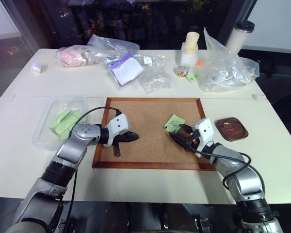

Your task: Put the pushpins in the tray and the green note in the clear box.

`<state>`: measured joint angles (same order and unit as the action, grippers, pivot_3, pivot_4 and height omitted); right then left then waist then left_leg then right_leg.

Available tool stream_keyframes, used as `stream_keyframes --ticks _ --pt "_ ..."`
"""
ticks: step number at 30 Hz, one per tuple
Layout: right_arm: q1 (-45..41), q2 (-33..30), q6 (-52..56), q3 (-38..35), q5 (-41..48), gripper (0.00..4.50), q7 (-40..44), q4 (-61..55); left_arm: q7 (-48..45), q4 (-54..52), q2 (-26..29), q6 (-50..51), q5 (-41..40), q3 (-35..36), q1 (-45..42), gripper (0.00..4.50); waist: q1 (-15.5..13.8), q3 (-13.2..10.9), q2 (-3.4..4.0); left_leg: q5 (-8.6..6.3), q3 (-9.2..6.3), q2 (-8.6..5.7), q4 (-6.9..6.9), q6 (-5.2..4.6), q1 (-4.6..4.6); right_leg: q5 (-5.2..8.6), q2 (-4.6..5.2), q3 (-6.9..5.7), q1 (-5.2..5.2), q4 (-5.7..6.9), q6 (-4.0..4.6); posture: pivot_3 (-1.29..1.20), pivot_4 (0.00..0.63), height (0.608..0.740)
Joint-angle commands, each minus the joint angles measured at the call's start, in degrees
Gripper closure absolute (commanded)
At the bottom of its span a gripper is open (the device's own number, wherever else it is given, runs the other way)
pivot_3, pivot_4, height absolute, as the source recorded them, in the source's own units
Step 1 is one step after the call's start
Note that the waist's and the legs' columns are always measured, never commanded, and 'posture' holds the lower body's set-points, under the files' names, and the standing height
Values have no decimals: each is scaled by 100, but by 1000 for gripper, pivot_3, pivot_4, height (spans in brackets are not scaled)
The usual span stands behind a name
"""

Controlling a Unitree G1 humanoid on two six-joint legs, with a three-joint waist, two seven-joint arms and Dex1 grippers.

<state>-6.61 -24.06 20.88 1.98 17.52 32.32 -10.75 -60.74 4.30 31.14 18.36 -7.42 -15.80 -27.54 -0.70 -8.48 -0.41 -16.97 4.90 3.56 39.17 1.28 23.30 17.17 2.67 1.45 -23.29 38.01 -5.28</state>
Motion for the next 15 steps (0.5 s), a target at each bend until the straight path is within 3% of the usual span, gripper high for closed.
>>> stream_keyframes --ticks 1,3,10,15 --pt "-19 28 -115 -12 -25 3423 60 -48 21 31 -12 45 111 -118 84 4500 0 0 0 0 0 0 0 0 0 0 0 0 0 0 0 0 150 734" --pt "-6 28 -111 -17 -38 4405 78 -52 23 41 -13 41 115 -118 78 4500 0 0 0 0 0 0 0 0 0 0 0 0 0 0 0 0 150 734" --pt "33 10 -50 -115 -16 4464 70 -184 21 73 -10 20 136 -129 57 4500 0 0 0 0 0 0 0 0 0 0 0 0 0 0 0 0 150 734" --pt "32 86 -4 -588 279 4464 -192 -607 -53 147 105 -75 301 -234 65 4500 0 0 0 0 0 0 0 0 0 0 0 0 0 0 0 0 150 734"
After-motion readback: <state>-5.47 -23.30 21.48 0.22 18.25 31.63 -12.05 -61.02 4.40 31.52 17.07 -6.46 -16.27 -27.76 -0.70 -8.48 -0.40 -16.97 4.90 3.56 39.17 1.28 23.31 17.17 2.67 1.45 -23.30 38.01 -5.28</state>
